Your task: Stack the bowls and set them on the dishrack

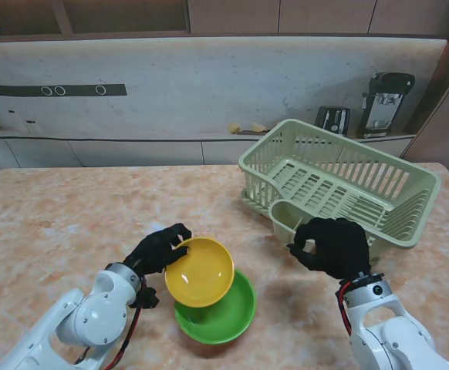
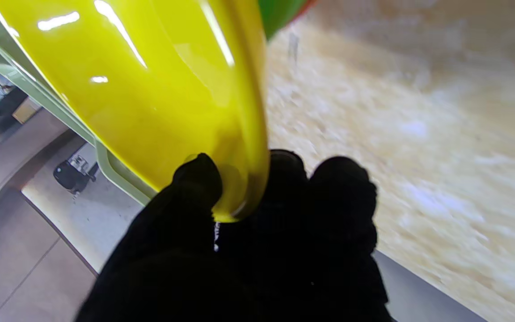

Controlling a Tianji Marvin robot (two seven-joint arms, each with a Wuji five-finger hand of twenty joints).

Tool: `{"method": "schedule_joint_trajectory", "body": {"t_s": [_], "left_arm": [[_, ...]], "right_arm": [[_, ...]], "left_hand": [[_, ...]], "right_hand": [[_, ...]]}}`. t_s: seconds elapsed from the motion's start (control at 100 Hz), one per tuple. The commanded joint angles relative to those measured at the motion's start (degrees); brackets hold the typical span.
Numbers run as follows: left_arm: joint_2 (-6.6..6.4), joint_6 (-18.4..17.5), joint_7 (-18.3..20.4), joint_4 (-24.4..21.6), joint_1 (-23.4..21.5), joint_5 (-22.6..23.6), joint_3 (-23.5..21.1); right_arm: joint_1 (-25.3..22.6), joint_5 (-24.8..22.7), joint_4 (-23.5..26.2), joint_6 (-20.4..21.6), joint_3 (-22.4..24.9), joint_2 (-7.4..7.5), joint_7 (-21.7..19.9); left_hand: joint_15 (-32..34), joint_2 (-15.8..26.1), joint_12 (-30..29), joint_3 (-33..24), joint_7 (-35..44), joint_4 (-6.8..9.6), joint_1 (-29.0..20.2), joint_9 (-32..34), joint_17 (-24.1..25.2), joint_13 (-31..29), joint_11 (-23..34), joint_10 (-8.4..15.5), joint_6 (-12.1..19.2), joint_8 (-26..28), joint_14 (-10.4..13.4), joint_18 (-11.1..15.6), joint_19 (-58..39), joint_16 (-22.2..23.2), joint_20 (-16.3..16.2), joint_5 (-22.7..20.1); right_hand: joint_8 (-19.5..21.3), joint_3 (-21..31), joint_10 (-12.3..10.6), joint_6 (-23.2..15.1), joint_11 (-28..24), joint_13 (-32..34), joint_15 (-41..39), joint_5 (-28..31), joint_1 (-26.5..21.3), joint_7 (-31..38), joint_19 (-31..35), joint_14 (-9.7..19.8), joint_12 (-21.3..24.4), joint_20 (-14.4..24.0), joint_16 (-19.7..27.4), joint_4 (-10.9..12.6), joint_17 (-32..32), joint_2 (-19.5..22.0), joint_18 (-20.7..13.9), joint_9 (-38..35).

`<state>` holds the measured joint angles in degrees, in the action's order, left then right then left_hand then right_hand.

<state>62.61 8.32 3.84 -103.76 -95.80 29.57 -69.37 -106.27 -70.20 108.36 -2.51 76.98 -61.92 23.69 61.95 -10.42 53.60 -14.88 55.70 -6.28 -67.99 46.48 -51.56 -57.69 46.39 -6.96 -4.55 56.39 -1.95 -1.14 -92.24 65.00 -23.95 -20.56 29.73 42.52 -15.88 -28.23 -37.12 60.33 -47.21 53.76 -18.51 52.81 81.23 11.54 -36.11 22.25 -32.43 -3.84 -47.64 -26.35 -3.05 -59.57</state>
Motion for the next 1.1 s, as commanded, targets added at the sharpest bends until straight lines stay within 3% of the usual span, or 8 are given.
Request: {"method": "schedule_joint_trajectory", "body": {"t_s": [0.0,0.48,0.66,0.74,0.81,0.9,0.98,1.09], "left_arm": [[0.36,-0.7,1.3,0.0,-0.5,-0.2,1.1],[-0.31,-3.7,3.3,3.1,2.2,0.8,6.0],[-0.63,-4.2,4.9,3.0,2.3,0.4,5.7],[-0.70,-4.9,5.2,3.0,2.2,0.3,5.6],[-0.82,-6.1,5.5,3.2,2.1,0.3,5.3],[-0.80,-7.6,5.3,3.5,2.0,0.0,5.0],[-0.70,-8.5,4.8,3.7,2.0,-0.4,4.8],[-0.49,-9.7,3.6,3.9,1.8,-0.3,4.7]], "right_arm": [[-0.5,-0.1,0.2,0.0,0.0,-0.29,-0.7],[-0.6,0.1,0.0,0.1,0.2,-0.34,-0.3],[-0.7,0.0,0.1,0.1,0.2,-0.33,-0.3],[-0.8,0.0,0.2,0.1,0.3,-0.35,-0.3],[-0.9,0.0,0.2,0.1,0.3,-0.36,-0.2],[-0.9,0.0,0.3,0.1,0.3,-0.35,-0.1],[-0.9,0.0,0.3,0.1,0.3,-0.35,-0.2],[-0.9,0.0,0.3,0.1,0.3,-0.35,-0.2]], "left_hand": [[-0.1,4.5,1.4,-5.8,3.0,4.30,-6.0,3.3,-0.4,-1.1,1.9,2.1,3.4,2.5,-0.1,1.7,-3.2,0.0,0.4,-3.8],[-2.1,4.0,4.3,-6.4,1.4,3.66,-6.0,2.0,3.2,1.5,-0.5,2.3,2.8,2.2,-3.8,-2.0,-1.5,-1.3,-0.1,-3.8],[-11.1,-0.2,6.1,-6.5,-2.2,1.60,-6.0,1.7,10.0,6.0,-11.1,-0.5,2.6,-1.2,-9.1,-9.2,6.1,-7.2,-1.5,-4.2],[-15.1,-3.2,8.9,-2.5,-4.9,1.69,-4.4,2.4,14.0,9.0,-20.9,-0.9,2.5,-5.1,-11.2,-11.5,9.7,-11.0,-4.8,-3.4],[-18.2,-6.3,3.9,-7.2,-10.2,1.29,5.7,-0.8,17.8,11.9,-21.7,-1.4,2.2,-8.8,-12.6,-13.5,12.2,-13.6,-7.2,-4.4],[-21.3,-5.4,-13.3,3.9,-17.1,1.00,7.4,-6.1,21.9,15.0,-18.6,-2.0,2.1,-13.6,-14.5,-15.7,14.3,-15.9,-9.4,-6.6],[-23.4,-1.0,-16.1,14.7,-22.2,1.99,6.7,-7.2,24.5,17.0,-21.0,-2.3,2.2,-15.4,-15.7,-17.2,16.2,-17.8,-11.0,-8.5],[-25.2,1.0,-17.5,16.9,-24.3,1.91,9.6,-8.1,27.0,18.6,-23.2,-2.3,3.5,-17.2,-16.6,-18.5,17.5,-19.1,-11.2,-9.5]], "right_hand": [[-0.3,0.0,-0.3,-1.1,0.5,-0.8,0.3,-0.2,1.3,0.1,-0.3,0.1,0.8,0.2,1.0,1.1,0.4,1.4,0.3,-0.6],[-0.3,0.0,-0.2,-1.1,0.4,-0.8,0.3,-0.2,1.4,0.1,-0.3,0.1,0.8,0.2,1.0,1.1,0.4,1.5,0.3,-0.5],[-0.3,0.0,-0.2,-1.2,0.4,-0.8,0.4,-0.3,1.3,0.1,-0.3,0.1,0.8,0.2,1.0,1.1,0.4,1.5,0.3,-0.6],[-0.3,0.0,-0.3,-1.1,0.5,-0.8,0.4,-0.2,1.4,0.1,-0.3,0.1,0.8,0.2,1.0,1.0,0.4,1.5,0.3,-0.6],[-0.3,0.0,0.0,-1.1,0.4,-0.8,0.3,-0.2,1.4,0.1,-0.3,0.1,0.8,0.2,1.0,1.1,0.4,1.5,0.3,-0.5],[-0.3,0.0,-0.3,-1.1,0.4,-0.8,0.3,-0.2,1.4,0.1,-0.3,0.1,0.8,0.2,1.0,1.1,0.4,1.5,0.3,-0.6],[-0.3,0.0,-0.2,-1.1,0.4,-0.8,0.4,-0.2,1.4,0.1,-0.3,0.1,0.8,0.2,1.0,1.1,0.4,1.5,0.3,-0.6],[-0.3,0.0,-0.2,-1.1,0.5,-0.8,0.3,-0.2,1.4,0.1,-0.3,0.0,0.8,0.2,1.0,1.1,0.4,1.5,0.3,-0.6]]}}
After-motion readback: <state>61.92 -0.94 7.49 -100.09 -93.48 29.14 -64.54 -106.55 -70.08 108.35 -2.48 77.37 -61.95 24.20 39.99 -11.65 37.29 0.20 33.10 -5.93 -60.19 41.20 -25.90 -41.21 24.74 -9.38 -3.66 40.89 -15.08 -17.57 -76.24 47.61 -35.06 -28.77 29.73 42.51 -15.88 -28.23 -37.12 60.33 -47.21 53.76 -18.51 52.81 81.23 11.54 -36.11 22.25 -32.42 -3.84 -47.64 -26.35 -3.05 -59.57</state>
